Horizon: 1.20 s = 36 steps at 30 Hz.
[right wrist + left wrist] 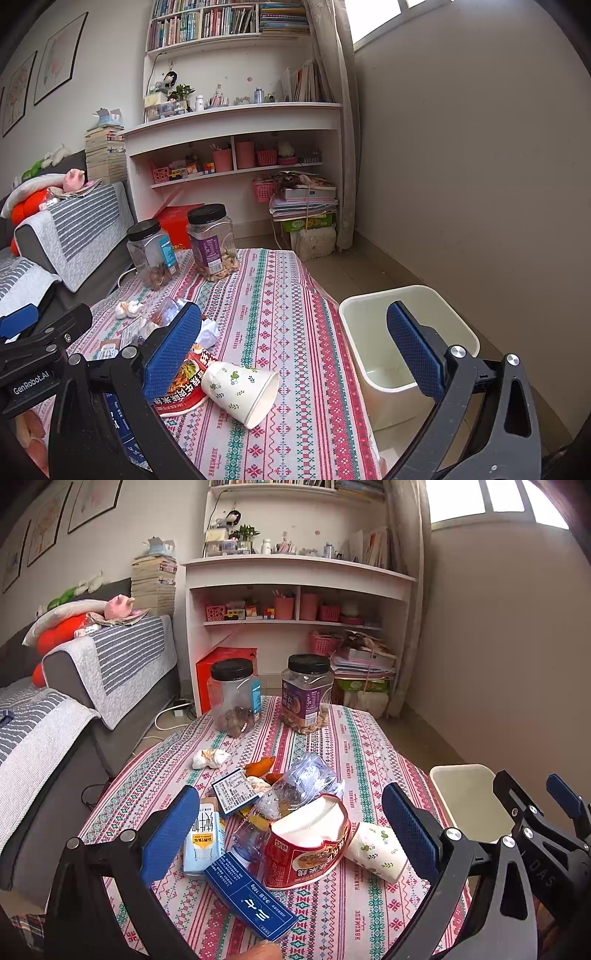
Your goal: Collect trash
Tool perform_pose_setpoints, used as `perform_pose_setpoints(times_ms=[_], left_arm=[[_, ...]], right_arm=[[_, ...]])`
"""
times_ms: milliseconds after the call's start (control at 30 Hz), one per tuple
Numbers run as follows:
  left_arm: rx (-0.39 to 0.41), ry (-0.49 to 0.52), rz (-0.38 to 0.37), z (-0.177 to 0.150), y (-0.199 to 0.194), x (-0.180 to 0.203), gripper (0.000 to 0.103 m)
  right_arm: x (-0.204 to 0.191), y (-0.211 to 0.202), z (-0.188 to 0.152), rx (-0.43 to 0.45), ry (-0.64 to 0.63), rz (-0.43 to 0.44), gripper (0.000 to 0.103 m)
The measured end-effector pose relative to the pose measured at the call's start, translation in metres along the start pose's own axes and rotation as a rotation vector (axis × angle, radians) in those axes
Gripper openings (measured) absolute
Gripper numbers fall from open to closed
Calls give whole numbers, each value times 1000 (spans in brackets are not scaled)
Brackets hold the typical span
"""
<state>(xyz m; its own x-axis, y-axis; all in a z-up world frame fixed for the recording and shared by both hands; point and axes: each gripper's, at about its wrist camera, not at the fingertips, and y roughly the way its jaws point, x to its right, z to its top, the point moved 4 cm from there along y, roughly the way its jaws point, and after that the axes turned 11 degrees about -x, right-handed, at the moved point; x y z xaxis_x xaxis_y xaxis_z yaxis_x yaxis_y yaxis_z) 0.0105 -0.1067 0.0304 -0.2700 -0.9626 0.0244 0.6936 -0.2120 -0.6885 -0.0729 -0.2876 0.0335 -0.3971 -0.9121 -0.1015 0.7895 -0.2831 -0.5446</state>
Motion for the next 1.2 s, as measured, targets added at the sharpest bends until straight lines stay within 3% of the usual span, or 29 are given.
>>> perform_pose_setpoints(times_ms=[233, 367, 567, 667, 733, 833, 1000, 1200], left_arm=[[-162, -24, -24, 29, 25, -25, 96], [-334, -34, -51, 48, 53, -44, 96], [-478, 12, 69, 47, 95, -77, 96], [-556, -50, 58, 36, 120, -97, 96], [-609, -21, 32, 26, 134, -93, 96], [-616, 88, 43, 23, 145, -73, 96], [-591, 106, -39, 40, 163, -42, 96], [-608, 211, -82, 54, 196, -2, 96]], right_arm=[[-11, 18, 15, -131, -22, 89, 96], [-19, 30, 26, -225, -91, 122, 96], [-10, 72, 27, -398, -133, 145, 96], [-3, 92, 15, -466, -89, 174, 96], [1, 103, 4, -517, -58, 181, 96], [-5, 112, 1, -558, -54, 196, 96], [-11, 119, 11, -499, -97, 125, 96], [-7, 134, 14, -519, -77, 115, 96]])
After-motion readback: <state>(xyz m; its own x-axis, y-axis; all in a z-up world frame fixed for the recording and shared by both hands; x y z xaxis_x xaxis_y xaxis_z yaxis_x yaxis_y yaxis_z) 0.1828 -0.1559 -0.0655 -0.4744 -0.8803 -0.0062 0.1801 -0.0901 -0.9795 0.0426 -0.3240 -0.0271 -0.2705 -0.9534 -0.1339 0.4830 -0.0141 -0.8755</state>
